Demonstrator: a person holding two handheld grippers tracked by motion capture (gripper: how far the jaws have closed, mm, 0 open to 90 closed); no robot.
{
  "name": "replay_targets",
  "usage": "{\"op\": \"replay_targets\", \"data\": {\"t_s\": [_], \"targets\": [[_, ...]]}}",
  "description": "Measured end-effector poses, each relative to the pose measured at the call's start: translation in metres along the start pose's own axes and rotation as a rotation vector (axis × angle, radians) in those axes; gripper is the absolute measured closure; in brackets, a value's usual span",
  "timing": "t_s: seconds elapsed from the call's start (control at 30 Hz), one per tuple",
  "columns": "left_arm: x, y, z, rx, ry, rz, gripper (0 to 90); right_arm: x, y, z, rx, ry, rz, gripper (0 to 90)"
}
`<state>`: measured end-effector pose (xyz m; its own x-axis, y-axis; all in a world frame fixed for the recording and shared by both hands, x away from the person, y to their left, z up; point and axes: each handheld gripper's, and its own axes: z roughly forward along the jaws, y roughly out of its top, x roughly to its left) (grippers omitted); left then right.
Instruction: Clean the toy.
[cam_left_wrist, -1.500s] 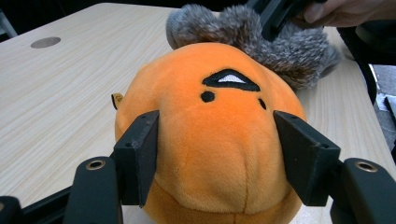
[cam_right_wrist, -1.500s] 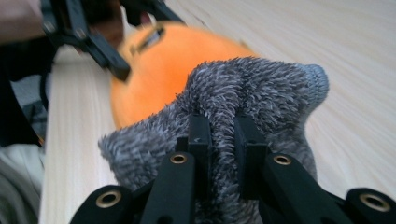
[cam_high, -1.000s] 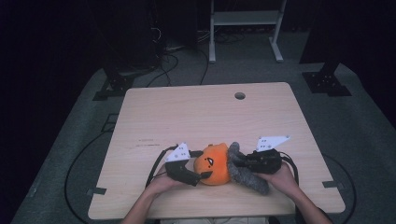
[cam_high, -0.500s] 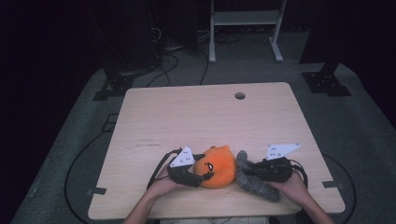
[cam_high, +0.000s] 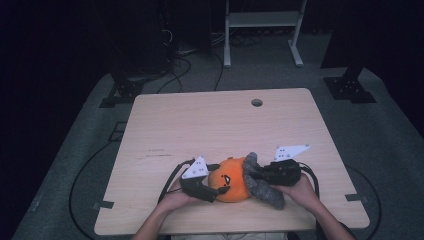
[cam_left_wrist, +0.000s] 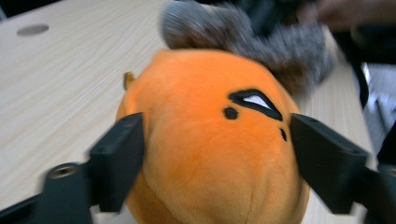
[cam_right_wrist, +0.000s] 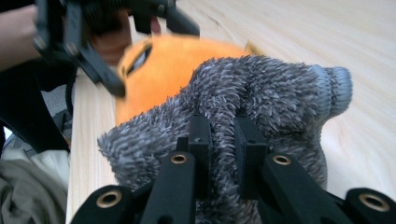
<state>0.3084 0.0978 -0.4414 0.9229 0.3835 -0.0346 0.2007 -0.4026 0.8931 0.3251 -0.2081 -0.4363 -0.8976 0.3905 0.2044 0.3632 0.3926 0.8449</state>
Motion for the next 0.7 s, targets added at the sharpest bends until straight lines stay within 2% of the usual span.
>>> {"op": "replay_targets", "data": {"t_s": [0.1,0.17,0.23,0.27,0.33,0.4,0.53,0.6,0.63,0.7], "targets": [[-0.004,0.005,0.004,0.014,0.034,-0.011,16.1,0.002,-0.009,-0.006,0.021,-0.012,0.006,79.1],[-0.003,0.004,0.004,0.015,0.041,-0.018,17.1,0.004,-0.012,-0.008,0.047,-0.015,-0.002,79.1],[-0.004,0.003,0.003,0.01,0.04,0.007,24.1,0.003,-0.014,-0.011,0.062,-0.012,-0.003,79.1],[-0.004,0.002,0.002,0.008,0.034,0.02,26.8,0.003,-0.014,-0.013,0.058,-0.011,0.0,79.1],[-0.006,0.002,0.002,0.005,0.025,0.055,30.9,0.0,-0.009,-0.02,0.012,-0.005,0.009,79.1],[-0.01,0.002,0.003,0.006,0.014,0.103,32.5,-0.001,0.0,-0.022,-0.012,-0.001,0.004,79.1],[-0.016,0.002,0.003,0.019,-0.001,0.204,34.2,-0.008,0.022,-0.01,-0.011,0.028,-0.017,79.1],[-0.017,0.001,0.002,0.024,-0.001,0.214,34.9,-0.013,0.028,0.001,0.017,0.04,-0.021,79.2],[-0.015,0.0,0.001,0.025,0.0,0.207,35.0,-0.017,0.027,0.005,0.032,0.053,-0.012,79.2],[-0.011,-0.001,0.0,0.012,-0.009,0.186,35.1,-0.024,0.023,0.008,0.025,0.062,0.02,79.3]]}}
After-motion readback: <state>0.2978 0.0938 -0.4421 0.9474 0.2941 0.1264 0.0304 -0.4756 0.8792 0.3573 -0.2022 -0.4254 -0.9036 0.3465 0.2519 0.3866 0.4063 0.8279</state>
